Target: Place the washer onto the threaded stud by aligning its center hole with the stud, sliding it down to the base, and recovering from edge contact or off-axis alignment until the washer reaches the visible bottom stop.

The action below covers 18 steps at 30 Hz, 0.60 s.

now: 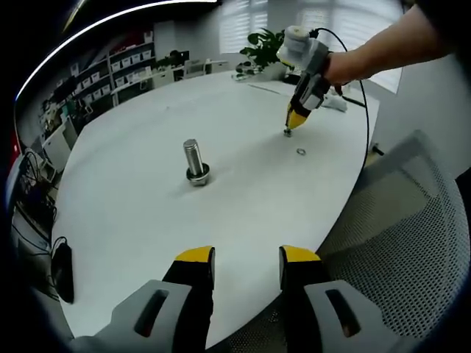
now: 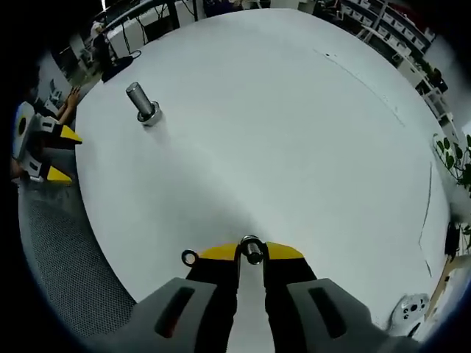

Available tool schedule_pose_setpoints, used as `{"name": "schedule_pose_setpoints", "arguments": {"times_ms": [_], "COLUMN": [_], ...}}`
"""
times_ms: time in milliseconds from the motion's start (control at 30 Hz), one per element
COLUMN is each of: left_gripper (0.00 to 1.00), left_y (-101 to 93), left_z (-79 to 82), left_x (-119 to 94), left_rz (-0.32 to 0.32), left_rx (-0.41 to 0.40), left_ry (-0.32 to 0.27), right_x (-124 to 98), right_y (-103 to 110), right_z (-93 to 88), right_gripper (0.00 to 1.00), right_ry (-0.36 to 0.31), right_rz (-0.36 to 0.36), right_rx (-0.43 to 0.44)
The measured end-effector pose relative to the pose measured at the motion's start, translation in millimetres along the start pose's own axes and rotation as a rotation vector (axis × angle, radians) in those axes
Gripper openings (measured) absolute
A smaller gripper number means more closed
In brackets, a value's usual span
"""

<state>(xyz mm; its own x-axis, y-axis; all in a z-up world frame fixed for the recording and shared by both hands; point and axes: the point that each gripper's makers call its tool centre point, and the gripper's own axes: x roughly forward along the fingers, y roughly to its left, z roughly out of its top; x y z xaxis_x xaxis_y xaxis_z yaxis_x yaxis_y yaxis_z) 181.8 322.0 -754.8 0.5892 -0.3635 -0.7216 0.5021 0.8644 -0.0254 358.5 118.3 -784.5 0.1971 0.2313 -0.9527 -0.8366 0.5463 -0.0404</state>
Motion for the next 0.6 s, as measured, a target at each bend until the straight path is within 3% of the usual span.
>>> {"name": "schedule_pose_setpoints", "arguments": {"times_ms": [600], "left_gripper": [0.33], "left_y": [-1.9], "left_z": [-0.3], "left_x": [0.7], "left_rz": [-0.011], "left_rx": [0.002], "left_ry": [0.0], "right_x": [6.0], "right_y": [5.1], "right_z": [-0.8], "right_gripper": [0.15], "right_ry": [0.007], "right_rz": [0.004], "right_rx": [-0.001]}}
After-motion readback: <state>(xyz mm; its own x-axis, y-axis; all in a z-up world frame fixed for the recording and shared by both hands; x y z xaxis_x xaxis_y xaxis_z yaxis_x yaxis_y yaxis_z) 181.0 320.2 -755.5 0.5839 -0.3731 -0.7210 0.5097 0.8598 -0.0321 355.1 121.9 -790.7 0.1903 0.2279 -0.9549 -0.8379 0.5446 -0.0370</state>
